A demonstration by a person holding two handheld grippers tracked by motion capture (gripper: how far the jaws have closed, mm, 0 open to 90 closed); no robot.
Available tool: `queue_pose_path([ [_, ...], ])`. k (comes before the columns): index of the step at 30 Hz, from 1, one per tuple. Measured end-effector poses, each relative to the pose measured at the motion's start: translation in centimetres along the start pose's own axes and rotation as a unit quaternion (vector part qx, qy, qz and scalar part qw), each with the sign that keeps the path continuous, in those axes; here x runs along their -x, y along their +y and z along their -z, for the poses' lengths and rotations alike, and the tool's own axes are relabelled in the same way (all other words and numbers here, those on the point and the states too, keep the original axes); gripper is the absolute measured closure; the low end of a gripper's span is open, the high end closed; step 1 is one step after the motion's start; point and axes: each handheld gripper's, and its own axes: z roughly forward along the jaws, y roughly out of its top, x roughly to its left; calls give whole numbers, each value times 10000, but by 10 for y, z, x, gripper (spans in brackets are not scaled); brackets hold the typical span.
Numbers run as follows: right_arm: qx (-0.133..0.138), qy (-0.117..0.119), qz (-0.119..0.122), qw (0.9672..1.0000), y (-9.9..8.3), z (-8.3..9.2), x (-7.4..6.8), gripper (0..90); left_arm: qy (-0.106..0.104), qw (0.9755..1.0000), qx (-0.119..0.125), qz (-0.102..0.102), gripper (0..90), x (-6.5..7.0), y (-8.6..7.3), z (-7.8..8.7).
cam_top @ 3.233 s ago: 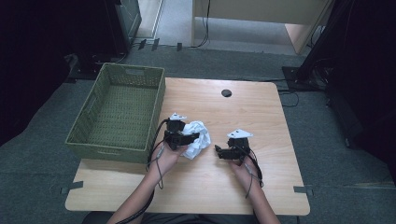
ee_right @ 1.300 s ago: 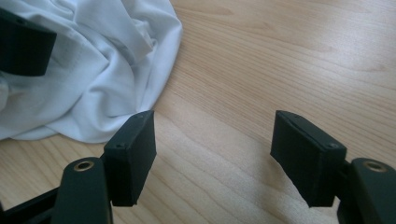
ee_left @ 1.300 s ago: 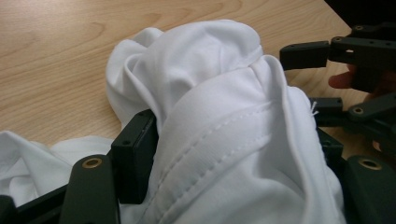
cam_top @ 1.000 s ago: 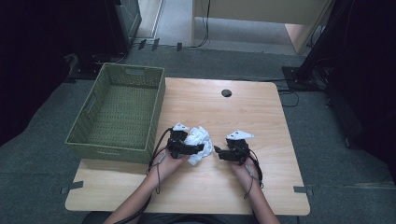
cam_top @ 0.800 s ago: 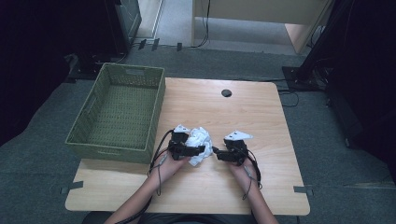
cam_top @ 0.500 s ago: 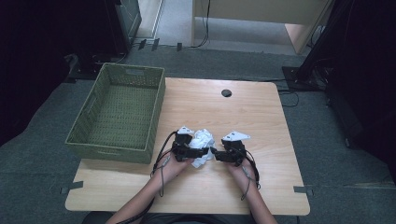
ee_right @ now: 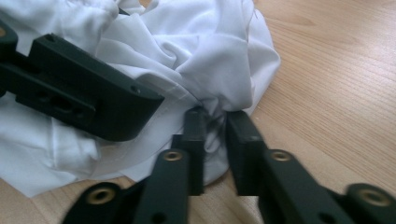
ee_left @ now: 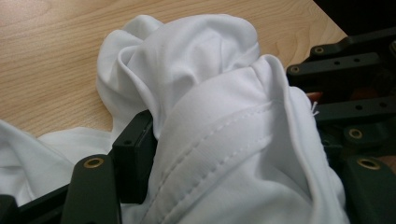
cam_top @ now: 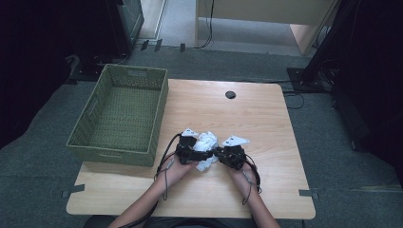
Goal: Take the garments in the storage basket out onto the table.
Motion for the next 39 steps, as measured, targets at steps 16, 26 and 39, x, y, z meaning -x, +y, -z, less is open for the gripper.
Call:
queue_pose_path([
  [16, -75, -275, -158, 9995, -1, 14, 21, 861, 19, 9997, 230, 79, 347, -5, 9, 17],
  [26, -133, -403, -368, 9984, -5, 25, 36, 861, 27, 9993, 319, 215, 347, -12, 14, 27],
  [39, -222, -397, -551, 9974, -11, 37, 50, 783, 67, 9996, 201, 194, 348, -7, 24, 23],
])
